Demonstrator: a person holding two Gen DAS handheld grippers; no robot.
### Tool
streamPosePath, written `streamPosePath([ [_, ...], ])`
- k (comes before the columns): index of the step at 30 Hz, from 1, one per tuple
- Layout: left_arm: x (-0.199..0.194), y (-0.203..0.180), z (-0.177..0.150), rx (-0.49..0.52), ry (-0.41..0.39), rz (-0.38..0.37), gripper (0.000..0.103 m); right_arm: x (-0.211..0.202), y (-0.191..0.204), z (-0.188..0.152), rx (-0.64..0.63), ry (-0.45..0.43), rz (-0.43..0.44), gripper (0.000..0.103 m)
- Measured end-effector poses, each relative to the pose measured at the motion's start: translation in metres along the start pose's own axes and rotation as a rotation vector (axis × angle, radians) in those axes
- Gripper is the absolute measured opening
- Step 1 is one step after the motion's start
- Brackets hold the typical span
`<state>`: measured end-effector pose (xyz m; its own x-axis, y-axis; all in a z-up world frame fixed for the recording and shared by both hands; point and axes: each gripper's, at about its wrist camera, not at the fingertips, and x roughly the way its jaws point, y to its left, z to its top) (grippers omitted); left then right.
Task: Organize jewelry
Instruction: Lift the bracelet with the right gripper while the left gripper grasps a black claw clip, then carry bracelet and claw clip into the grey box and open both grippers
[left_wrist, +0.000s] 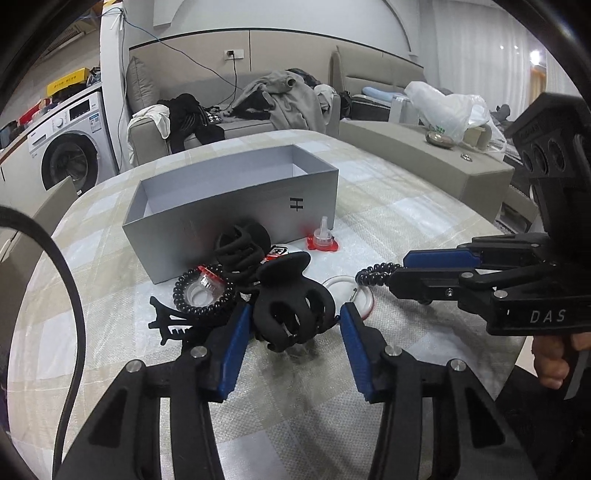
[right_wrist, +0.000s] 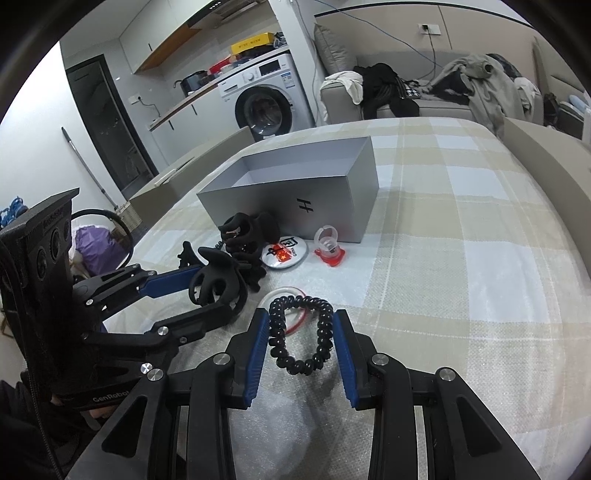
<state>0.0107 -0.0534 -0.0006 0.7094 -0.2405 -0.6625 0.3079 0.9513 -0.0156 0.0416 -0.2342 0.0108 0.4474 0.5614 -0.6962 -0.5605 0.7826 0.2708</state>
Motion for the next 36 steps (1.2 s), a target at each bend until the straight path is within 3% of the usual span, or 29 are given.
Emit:
streamPosePath([
  [19, -0.017, 0.013, 0.013, -0.05, -0.099, 0.017, 0.043, -0.006, 0.009, 0.014, -0.011, -0.054, 0.039, 0.034],
  [36, -0.02, 0.045, 0.049, -0.135, -0.218, 0.08, 0.043, -0.017, 0.018, 0.075, -0.012, -0.176, 0.067, 0.034],
])
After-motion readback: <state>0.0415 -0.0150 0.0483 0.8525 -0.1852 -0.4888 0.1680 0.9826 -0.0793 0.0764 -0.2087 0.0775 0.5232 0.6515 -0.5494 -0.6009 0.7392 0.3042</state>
